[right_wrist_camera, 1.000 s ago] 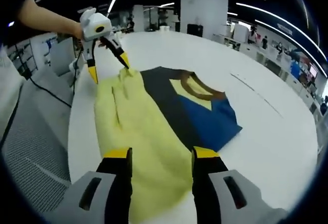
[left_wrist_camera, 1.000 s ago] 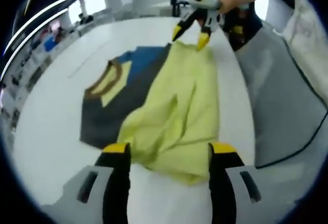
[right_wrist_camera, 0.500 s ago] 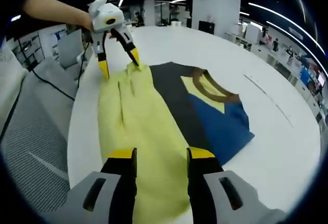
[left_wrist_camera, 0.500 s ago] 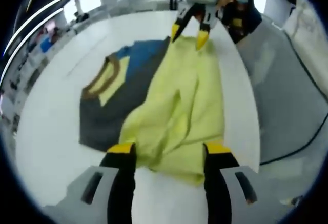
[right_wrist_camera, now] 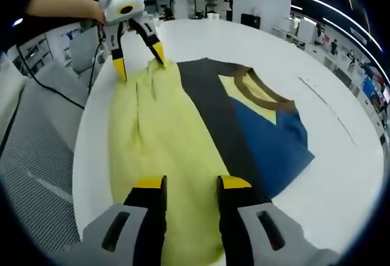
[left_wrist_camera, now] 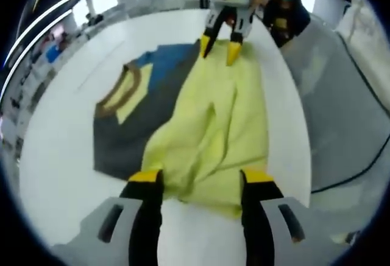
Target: Fold the garment on the visible template until the final outline fits inside the template.
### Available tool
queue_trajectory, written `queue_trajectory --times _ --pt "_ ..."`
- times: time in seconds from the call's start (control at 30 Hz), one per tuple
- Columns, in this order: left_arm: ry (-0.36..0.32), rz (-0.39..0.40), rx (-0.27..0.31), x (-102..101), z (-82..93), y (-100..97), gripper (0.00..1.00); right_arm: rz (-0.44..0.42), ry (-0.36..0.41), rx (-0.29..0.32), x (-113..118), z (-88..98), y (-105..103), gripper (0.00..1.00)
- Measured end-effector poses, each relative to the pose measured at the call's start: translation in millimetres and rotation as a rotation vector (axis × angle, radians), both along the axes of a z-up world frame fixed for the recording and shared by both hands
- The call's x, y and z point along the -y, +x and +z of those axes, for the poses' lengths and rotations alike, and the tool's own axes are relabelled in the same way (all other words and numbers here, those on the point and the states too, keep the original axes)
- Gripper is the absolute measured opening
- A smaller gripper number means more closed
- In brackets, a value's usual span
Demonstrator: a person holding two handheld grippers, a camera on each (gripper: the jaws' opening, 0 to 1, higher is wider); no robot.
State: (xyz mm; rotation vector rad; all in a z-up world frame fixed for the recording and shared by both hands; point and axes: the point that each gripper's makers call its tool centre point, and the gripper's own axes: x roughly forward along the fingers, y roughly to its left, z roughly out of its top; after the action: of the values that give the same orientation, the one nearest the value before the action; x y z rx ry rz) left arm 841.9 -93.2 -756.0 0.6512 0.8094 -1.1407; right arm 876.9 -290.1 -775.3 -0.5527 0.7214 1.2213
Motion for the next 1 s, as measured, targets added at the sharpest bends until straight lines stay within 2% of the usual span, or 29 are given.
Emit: queue_trajectory --times 0.3,0.4,0.5,0.6,0.73,0.83,1.0 --pt "0.006 -0.009 0.000 0 -0.6 -1.8 0.47 0.008 -0.037 0.039 5 -2.6 9 0.19" --pt "0.006 -0.006 0.001 0 -0.3 -0.7 0.46 0.001 -0.040 0.032 4 -3.5 11 0.15" --pt "0.011 -0.009 0.004 1 0.0 -0.9 0.46 0.026 -0.045 0.036 2 -2.0 5 0.05" --pt "0.015 -0.013 0.006 0 -0.7 -0.6 0.45 0.044 -0.051 0.061 3 0.6 2 0.03" --pt "0.021 -0.016 0.011 -1 -1.0 0.3 0.44 -0.020 0.009 0.047 5 10.3 5 0.02" --pt "0.015 -0.015 0.026 -1 1.3 2.4 0.41 -0.091 0.096 0.014 6 26.1 6 0.02" --pt "0.014 -0.024 0.031 -1 1.4 3.6 0.40 -0.148 0.179 0.000 11 45.2 9 0.02"
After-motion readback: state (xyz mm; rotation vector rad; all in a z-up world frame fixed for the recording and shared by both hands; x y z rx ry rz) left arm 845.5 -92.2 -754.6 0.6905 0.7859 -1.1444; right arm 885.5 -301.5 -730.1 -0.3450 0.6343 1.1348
